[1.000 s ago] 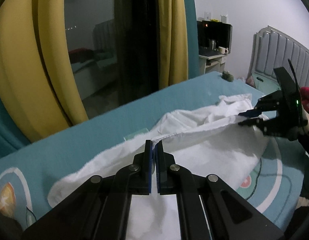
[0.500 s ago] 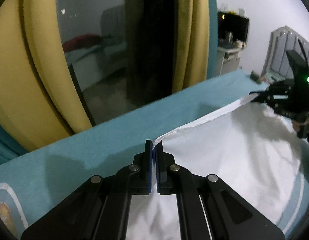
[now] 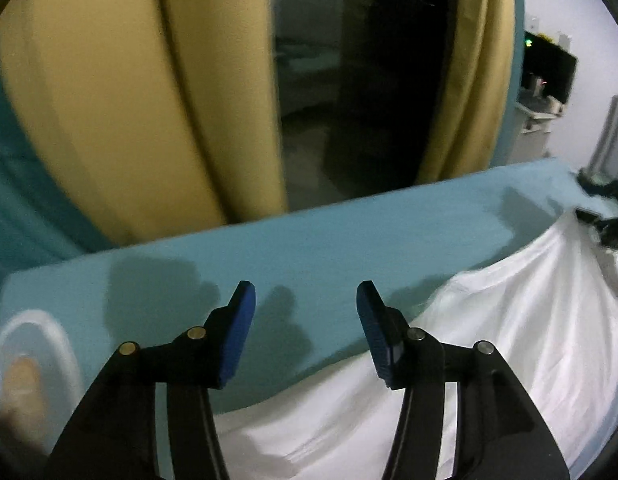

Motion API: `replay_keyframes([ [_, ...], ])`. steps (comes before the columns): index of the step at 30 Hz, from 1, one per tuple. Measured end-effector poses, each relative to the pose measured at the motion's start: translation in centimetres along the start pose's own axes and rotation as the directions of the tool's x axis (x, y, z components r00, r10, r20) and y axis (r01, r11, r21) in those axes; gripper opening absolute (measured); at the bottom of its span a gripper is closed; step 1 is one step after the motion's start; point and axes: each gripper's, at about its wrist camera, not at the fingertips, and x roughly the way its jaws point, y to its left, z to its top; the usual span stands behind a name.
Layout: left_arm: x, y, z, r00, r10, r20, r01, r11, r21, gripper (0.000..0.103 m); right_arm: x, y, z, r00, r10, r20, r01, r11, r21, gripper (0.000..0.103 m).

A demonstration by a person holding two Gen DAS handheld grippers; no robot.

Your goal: Fold large clothes

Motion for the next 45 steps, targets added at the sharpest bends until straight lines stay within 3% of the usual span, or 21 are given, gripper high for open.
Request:
replay_keyframes([
  [5, -4.2, 2.4, -2.7, 0.998, 0.058, 0.039, -0.057, 0.998, -0.039, 0.056, -0.6, -2.7, -0.9, 0.998, 0.034, -0.062, -0.033, 0.999, 0.006, 0.071],
  [9, -8.0, 2.5, -6.5, 0.999, -0.018, 0.049, 0.020, 0.999, -0.045, 0.056, -3.3, -4.3, -1.9, 0.999, 0.025, -0.032, -0.022, 0.996, 0.089, 0.071],
  [13, -9.3, 2.5, -11.7, 0.996, -0.085, -0.012, 0.083, 0.991, -0.109, 0.056, -6.4, -5.3, -5.2, 0.998, 0.062, 0.012, -0.063, 0.979, 0.193, 0.071],
  [17, -8.8, 2.6, -16.3, 0.991, -0.112, -0.070, 0.094, 0.970, -0.224, 0.057, -8.0, -5.2, -10.3, 0.987, 0.160, 0.008, -0.153, 0.926, 0.346, 0.071],
  [20, -8.3, 2.6, -18.5, 0.985, -0.151, -0.078, 0.124, 0.953, -0.277, 0.059, -8.7, -4.7, -14.2, 0.971, 0.239, 0.007, -0.215, 0.862, 0.458, 0.071],
  [24, -8.4, 1.7, -19.2, 0.990, -0.130, -0.058, 0.110, 0.957, -0.269, 0.059, -9.1, -3.6, -17.9, 0.951, 0.305, 0.042, -0.278, 0.792, 0.543, 0.071],
  [27, -8.4, 0.5, -19.2, 0.992, -0.118, -0.051, 0.105, 0.971, -0.216, 0.059, -9.8, -2.3, -18.2, 0.944, 0.316, 0.089, -0.315, 0.793, 0.521, 0.071],
  [28, -8.6, 0.3, -19.3, 0.992, -0.112, -0.050, 0.100, 0.974, -0.203, 0.059, -10.0, -2.0, -18.1, 0.941, 0.325, 0.092, -0.324, 0.790, 0.520, 0.054],
  [29, -8.6, -0.3, -19.4, 0.993, -0.103, -0.050, 0.093, 0.979, -0.179, 0.051, -9.8, -1.4, -17.9, 0.945, 0.319, 0.071, -0.309, 0.802, 0.512, 0.032],
  [30, -8.6, -0.6, -19.1, 0.993, -0.107, -0.050, 0.097, 0.981, -0.169, 0.038, -9.7, -1.0, -17.7, 0.951, 0.305, 0.053, -0.290, 0.818, 0.497, 0.007],
  [31, -8.7, -0.9, -19.2, 0.990, -0.136, -0.047, 0.126, 0.977, -0.170, 0.011, -9.9, -0.4, -18.0, 0.950, 0.307, 0.060, -0.297, 0.826, 0.479, 0.008],
  [34, -9.9, -1.1, -19.6, 0.992, -0.128, -0.021, 0.122, 0.976, -0.180, 0.009, -10.6, 0.3, -17.8, 0.943, 0.323, 0.079, -0.324, 0.842, 0.431, 0.007],
  [39, -13.4, -1.5, -20.7, 0.989, -0.138, 0.048, 0.145, 0.964, -0.221, 0.008, -13.4, -0.8, -19.1, 0.952, 0.284, 0.110, -0.304, 0.855, 0.421, 0.007],
  [45, -16.1, -1.9, -22.2, 0.984, -0.168, 0.054, 0.176, 0.956, -0.237, 0.008, -16.7, -1.5, -20.6, 0.956, 0.261, 0.131, -0.292, 0.865, 0.407, 0.007],
])
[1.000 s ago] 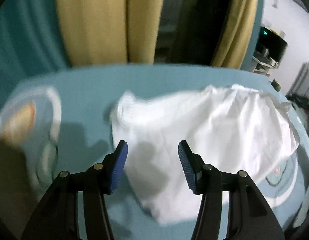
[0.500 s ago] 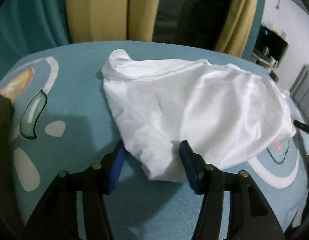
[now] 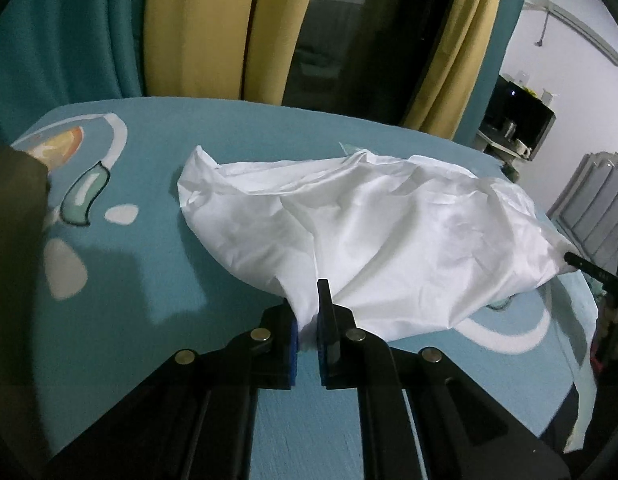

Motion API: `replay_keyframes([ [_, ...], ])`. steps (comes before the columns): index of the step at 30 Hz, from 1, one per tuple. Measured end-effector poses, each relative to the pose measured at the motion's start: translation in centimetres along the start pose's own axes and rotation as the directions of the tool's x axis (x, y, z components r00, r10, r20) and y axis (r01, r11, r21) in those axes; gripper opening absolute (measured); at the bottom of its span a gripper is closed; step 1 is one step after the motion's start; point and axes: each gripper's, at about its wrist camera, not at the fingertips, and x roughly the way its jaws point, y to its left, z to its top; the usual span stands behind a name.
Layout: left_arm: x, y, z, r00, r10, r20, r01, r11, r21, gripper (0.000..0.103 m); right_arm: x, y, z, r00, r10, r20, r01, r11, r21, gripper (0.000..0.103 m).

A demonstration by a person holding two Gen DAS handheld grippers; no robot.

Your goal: Fold large clothes

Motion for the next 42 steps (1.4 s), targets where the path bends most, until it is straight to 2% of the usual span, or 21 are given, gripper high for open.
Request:
replay_keyframes([
  [7, -2.8, -0.3, -1.9, 1.000, -0.024, -0.008, 0.024, 1.000, 0.004, 0.008, -2.9, -0.6, -2.1, 1.000, 0.004, 0.009, -0.004, 1.000, 0.028, 0.007],
  [16, -5.1, -0.4, -6.0, 0.997, -0.035, -0.068, 0.035, 0.999, -0.008, 0.008, -5.1, -0.8, -5.1, 1.000, 0.001, -0.019, 0.000, 0.998, 0.056, 0.007],
  [23, -3.6, 0.4, -8.5, 0.984, -0.056, -0.170, 0.049, 0.998, -0.042, 0.009, -3.0, -1.9, -7.6, 0.992, -0.036, -0.122, 0.045, 0.997, 0.070, 0.008],
  [25, -3.7, 0.0, -8.4, 0.983, -0.044, -0.178, 0.040, 0.999, -0.026, 0.009, -3.0, -1.8, -7.6, 0.993, -0.037, -0.115, 0.046, 0.996, 0.072, 0.011],
  [27, -3.7, 0.0, -8.3, 0.982, -0.039, -0.184, 0.036, 0.999, -0.019, 0.014, -3.0, -1.9, -7.2, 0.991, -0.044, -0.126, 0.054, 0.996, 0.075, 0.016],
  [29, -4.0, 0.2, -7.9, 0.983, -0.027, -0.179, 0.025, 1.000, -0.015, 0.028, -3.1, -2.0, -6.9, 0.989, -0.071, -0.128, 0.081, 0.994, 0.070, 0.026],
  [31, -4.6, 0.7, -7.4, 0.987, -0.009, -0.162, 0.007, 1.000, -0.010, 0.036, -3.6, -2.1, -6.6, 0.986, -0.117, -0.118, 0.126, 0.990, 0.067, 0.048],
  [33, -5.5, 1.1, -6.6, 0.991, 0.009, -0.133, -0.009, 1.000, 0.004, 0.038, -4.3, -2.2, -6.1, 0.984, -0.151, -0.091, 0.158, 0.984, 0.076, 0.057],
  [37, -5.6, 1.2, -4.2, 0.995, 0.044, -0.095, -0.037, 0.996, 0.079, 0.038, -5.1, -2.1, -4.7, 0.983, -0.180, -0.030, 0.182, 0.979, 0.091, 0.058],
  [42, -3.0, 0.1, -1.8, 0.990, 0.047, -0.134, -0.025, 0.986, 0.162, 0.038, -4.0, -0.2, -3.2, 0.991, -0.134, 0.001, 0.133, 0.989, 0.059, 0.058],
])
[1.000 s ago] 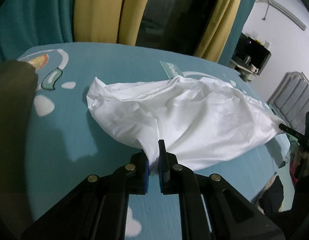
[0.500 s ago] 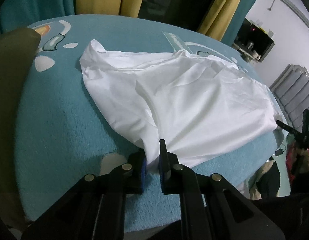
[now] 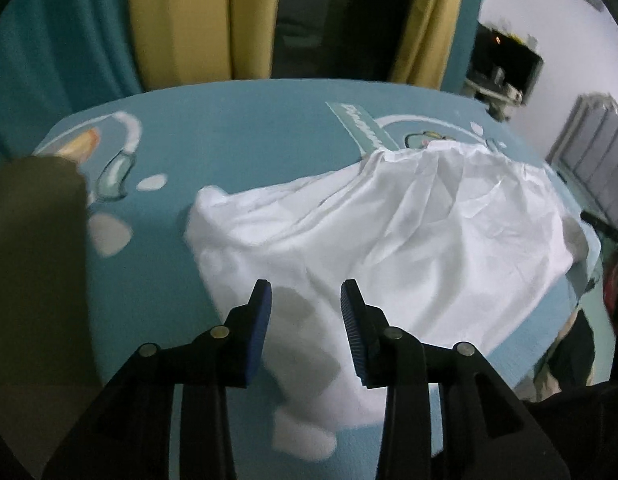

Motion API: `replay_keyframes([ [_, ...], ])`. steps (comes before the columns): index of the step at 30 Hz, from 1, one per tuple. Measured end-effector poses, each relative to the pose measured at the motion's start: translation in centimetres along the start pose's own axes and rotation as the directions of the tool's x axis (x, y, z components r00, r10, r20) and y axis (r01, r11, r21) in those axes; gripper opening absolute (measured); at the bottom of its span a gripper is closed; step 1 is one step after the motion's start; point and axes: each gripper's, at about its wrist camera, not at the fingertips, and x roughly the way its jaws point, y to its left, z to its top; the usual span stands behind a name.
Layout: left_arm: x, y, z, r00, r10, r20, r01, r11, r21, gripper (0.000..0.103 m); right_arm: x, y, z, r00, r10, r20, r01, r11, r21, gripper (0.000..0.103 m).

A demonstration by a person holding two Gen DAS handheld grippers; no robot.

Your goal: Fold large clothes

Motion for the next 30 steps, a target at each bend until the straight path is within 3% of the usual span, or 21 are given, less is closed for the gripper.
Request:
replay_keyframes([
  [5, 4.1, -0.3, 1.9, 0.996, -0.031, -0.078, 0.034, 0.999, 0.040, 0.038, 1.3, 2.2, 0.4, 0.999, 0.053, 0.001, -0.053, 0.999, -0.010, 0.058],
  [9, 6.1, 0.0, 2.7, 0.992, -0.013, -0.127, 0.018, 0.999, 0.039, 0.038, 2.3, 3.5, 0.3, 0.997, 0.071, -0.021, -0.072, 0.997, -0.029, 0.058],
  [13, 7.4, 0.6, 4.3, 0.992, 0.055, -0.115, -0.047, 0.996, 0.072, 0.038, 3.1, 3.5, 0.4, 0.997, 0.065, -0.033, -0.066, 0.998, -0.021, 0.058],
  [19, 9.2, 2.5, 6.9, 0.991, 0.099, -0.086, -0.096, 0.995, 0.041, 0.040, 3.8, 3.7, 0.5, 0.997, 0.062, -0.048, -0.063, 0.998, -0.024, 0.058],
  [22, 10.1, 3.7, 8.3, 0.985, 0.167, -0.047, -0.166, 0.986, 0.017, 0.042, 3.9, 3.7, 0.5, 0.997, 0.060, -0.052, -0.061, 0.998, -0.020, 0.058],
  [26, 9.7, 5.2, 9.5, 0.984, 0.178, 0.023, -0.175, 0.980, -0.094, 0.043, 4.3, 3.6, 0.5, 0.997, 0.047, -0.059, -0.048, 0.999, -0.010, 0.058],
  [30, 8.9, 3.3, 10.2, 0.994, 0.102, 0.043, -0.100, 0.994, -0.049, 0.043, 4.5, 3.6, 0.7, 0.998, 0.040, -0.057, -0.041, 0.999, -0.009, 0.058],
])
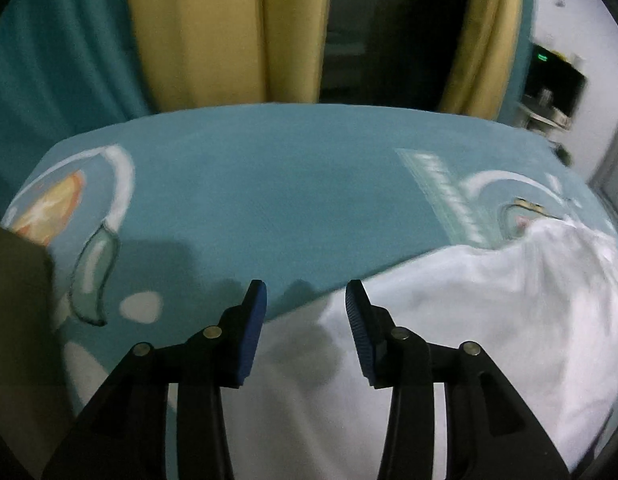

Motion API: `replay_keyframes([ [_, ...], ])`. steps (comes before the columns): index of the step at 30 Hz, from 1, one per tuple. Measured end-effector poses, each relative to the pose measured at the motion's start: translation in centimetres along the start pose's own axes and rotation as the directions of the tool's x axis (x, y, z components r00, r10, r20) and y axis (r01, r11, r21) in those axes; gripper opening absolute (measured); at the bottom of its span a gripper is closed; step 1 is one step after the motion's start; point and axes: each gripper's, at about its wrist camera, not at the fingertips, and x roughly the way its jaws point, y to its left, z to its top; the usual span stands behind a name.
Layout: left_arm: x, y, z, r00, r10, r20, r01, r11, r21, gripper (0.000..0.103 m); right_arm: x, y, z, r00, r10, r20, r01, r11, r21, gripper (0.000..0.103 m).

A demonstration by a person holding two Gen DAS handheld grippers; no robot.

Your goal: Fold large clothes

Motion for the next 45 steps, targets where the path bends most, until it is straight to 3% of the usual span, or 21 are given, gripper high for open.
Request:
replay_keyframes([
  [7, 0.9, -6.3, -0.2, 0.984, -0.138, -0.112, 0.156, 0.973, 0.170, 0.043, 0.5, 0.0, 0.3, 1.000, -0.009, 0.006, 0.009, 1.000, -0.004, 0.058],
  [12, 3.3, -10.4, 1.0, 0.977, -0.136, -0.164, 0.179, 0.942, 0.285, 0.043, 0.7, 0.1, 0.4, 1.000, -0.005, 0.018, 0.005, 1.000, 0.003, 0.058],
  [17, 6.5, -12.6, 3.0, 0.977, -0.121, -0.178, 0.171, 0.938, 0.300, 0.043, 0.8, -0.6, 0.4, 0.999, -0.026, 0.022, 0.026, 1.000, 0.011, 0.058],
  [23, 9.0, -12.5, 5.7, 0.986, -0.088, -0.143, 0.120, 0.964, 0.238, 0.050, 0.9, -2.3, 0.1, 0.998, -0.061, 0.011, 0.061, 0.997, 0.051, 0.058],
  [29, 6.8, -10.4, 4.9, 0.993, -0.049, -0.103, 0.068, 0.980, 0.187, 0.050, 0.6, -3.0, -0.2, 0.996, -0.086, 0.010, 0.085, 0.994, 0.062, 0.058],
  [36, -0.3, -6.1, 0.5, 1.000, -0.009, 0.007, 0.008, 0.998, 0.058, 0.050, -0.3, -3.1, -0.5, 0.995, -0.099, 0.021, 0.097, 0.993, 0.068, 0.059],
  [40, -3.9, -3.7, -3.6, 0.999, 0.021, 0.038, -0.020, 0.999, -0.035, 0.050, -1.2, -2.0, -0.6, 0.995, -0.085, 0.048, 0.083, 0.996, 0.038, 0.071],
  [45, -6.2, -2.5, -8.2, 0.999, 0.038, 0.039, -0.033, 0.992, -0.120, 0.050, -1.4, 0.8, -1.1, 0.996, -0.072, 0.046, 0.074, 0.996, -0.042, 0.075],
])
